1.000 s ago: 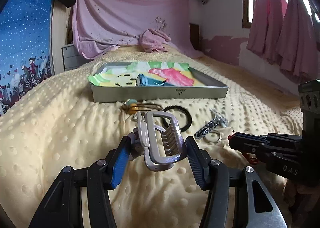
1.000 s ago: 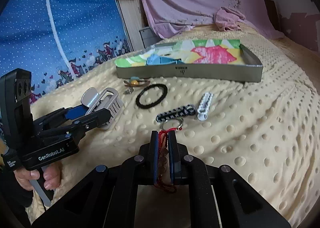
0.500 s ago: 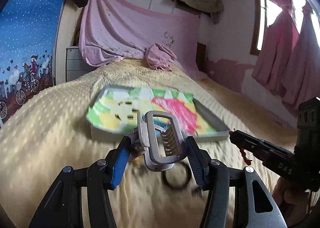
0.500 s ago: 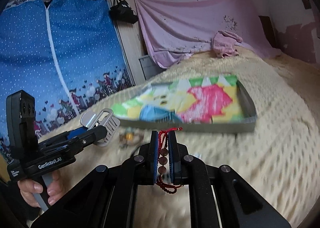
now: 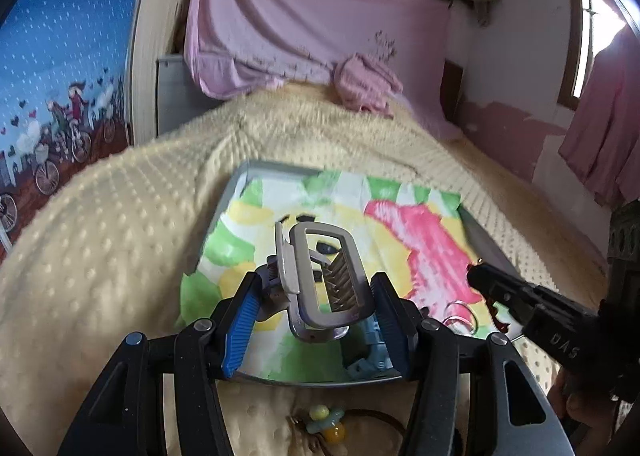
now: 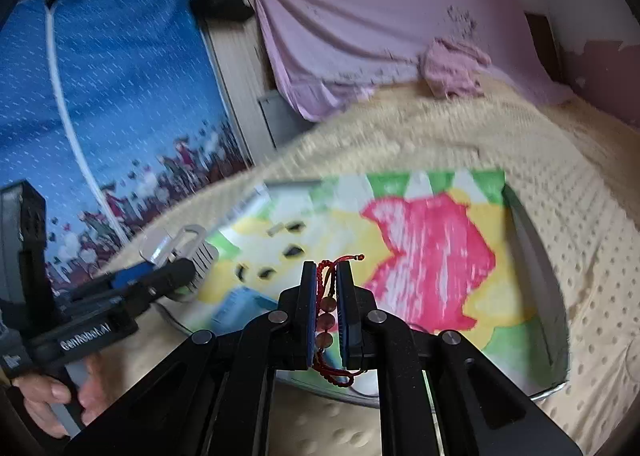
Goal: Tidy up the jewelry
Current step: 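Carry the bracelet and claw clip into the tray and open both tools, then withdraw both open tools from the tray back over the remaining jewelry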
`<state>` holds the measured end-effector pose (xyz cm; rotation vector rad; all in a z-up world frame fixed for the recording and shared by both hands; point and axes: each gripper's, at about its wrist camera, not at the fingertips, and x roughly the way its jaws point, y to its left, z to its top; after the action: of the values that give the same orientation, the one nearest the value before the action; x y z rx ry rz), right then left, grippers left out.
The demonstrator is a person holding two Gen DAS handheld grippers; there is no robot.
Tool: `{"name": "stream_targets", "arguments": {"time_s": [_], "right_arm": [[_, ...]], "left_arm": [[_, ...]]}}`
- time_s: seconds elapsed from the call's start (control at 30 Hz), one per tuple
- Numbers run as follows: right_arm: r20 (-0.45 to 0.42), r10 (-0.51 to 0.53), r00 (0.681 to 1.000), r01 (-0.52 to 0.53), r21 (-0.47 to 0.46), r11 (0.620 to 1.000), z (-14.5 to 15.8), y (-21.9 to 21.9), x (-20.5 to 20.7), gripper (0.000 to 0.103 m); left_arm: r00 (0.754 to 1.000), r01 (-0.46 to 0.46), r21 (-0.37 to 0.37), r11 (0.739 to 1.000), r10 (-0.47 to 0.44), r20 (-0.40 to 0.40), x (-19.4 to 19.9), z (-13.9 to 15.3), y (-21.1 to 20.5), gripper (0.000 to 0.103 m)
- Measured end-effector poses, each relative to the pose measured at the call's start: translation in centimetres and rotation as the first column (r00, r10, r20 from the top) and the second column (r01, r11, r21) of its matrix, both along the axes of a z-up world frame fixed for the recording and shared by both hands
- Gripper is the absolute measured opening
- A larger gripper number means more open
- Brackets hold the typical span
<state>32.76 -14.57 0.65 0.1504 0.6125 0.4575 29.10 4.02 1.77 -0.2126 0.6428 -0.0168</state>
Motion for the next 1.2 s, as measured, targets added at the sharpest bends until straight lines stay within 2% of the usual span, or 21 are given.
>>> {"name": "stream_targets", "arguments": {"time_s": [0.17, 0.4, 0.53, 0.6, 0.67, 0.8, 0.87, 0.9, 0.93, 0.97, 1.13, 1.2], "right_arm": [[-0.087, -0.005, 0.996, 0.003, -0.023, 1.000, -2.6, 0.3, 1.5, 0.009], [-0.123, -0.019, 0.992, 0.017, -0.020, 1.000, -3.9, 0.0, 1.7, 0.009], [-0.123, -0.025, 0.992, 0.022, -0.024, 0.999, -3.7, -0.5, 1.1, 0.013], [-0.111, -0.034, 0.993, 0.032, -0.023, 0.999, -3.5, -0.8, 0.6, 0.019], [-0.092, -0.047, 0.995, 0.045, -0.022, 0.999, -3.2, -1.3, -0.1, 0.032], [-0.014, -0.074, 0.997, 0.074, -0.004, 0.997, -2.0, -2.4, -2.3, 0.042], [0.038, -0.097, 0.995, 0.097, 0.007, 0.995, -1.2, -3.1, -3.7, 0.056], [0.061, -0.109, 0.992, 0.108, 0.012, 0.994, -0.8, -3.4, -4.3, 0.060], [0.083, -0.120, 0.989, 0.119, 0.014, 0.993, -0.4, -3.7, -4.9, 0.068], [0.109, -0.130, 0.986, 0.129, 0.014, 0.992, 0.0, -3.9, -5.6, 0.075], [0.221, -0.158, 0.962, 0.162, -0.001, 0.987, 1.6, -5.1, -9.6, 0.094], [0.248, -0.159, 0.956, 0.164, -0.002, 0.986, 2.0, -5.6, -10.8, 0.095]], "left_arm": [[0.998, -0.005, -0.008, 1.000, 0.005, -0.068, 0.8, -1.4, 0.5, 0.054], [0.997, 0.000, -0.013, 1.000, -0.001, -0.080, 0.4, -1.9, 0.4, 0.054], [0.999, -0.002, -0.007, 1.000, 0.002, -0.052, -0.8, -1.7, 0.1, 0.065], [1.000, -0.007, -0.003, 1.000, 0.007, -0.028, -1.5, -1.3, 0.0, 0.071], [1.000, -0.012, -0.001, 1.000, 0.012, 0.002, -2.4, -0.9, -0.2, 0.075], [0.999, -0.018, -0.001, 1.000, 0.018, 0.047, -4.0, -0.1, -0.3, 0.083], [0.997, -0.032, 0.006, 0.999, 0.032, 0.070, -5.0, 0.2, -0.4, 0.095], [0.995, -0.041, 0.009, 0.999, 0.040, 0.093, -5.7, 0.4, -0.4, 0.098], [0.992, -0.048, 0.012, 0.999, 0.047, 0.114, -6.3, 0.6, -0.5, 0.102], [0.989, -0.055, 0.015, 0.998, 0.053, 0.139, -6.9, 0.8, -0.5, 0.102], [0.967, -0.073, 0.008, 0.997, 0.068, 0.247, -10.2, 1.6, -0.6, 0.103], [0.956, -0.071, 0.007, 0.997, 0.066, 0.286, -11.5, 1.8, -0.8, 0.103]]}}
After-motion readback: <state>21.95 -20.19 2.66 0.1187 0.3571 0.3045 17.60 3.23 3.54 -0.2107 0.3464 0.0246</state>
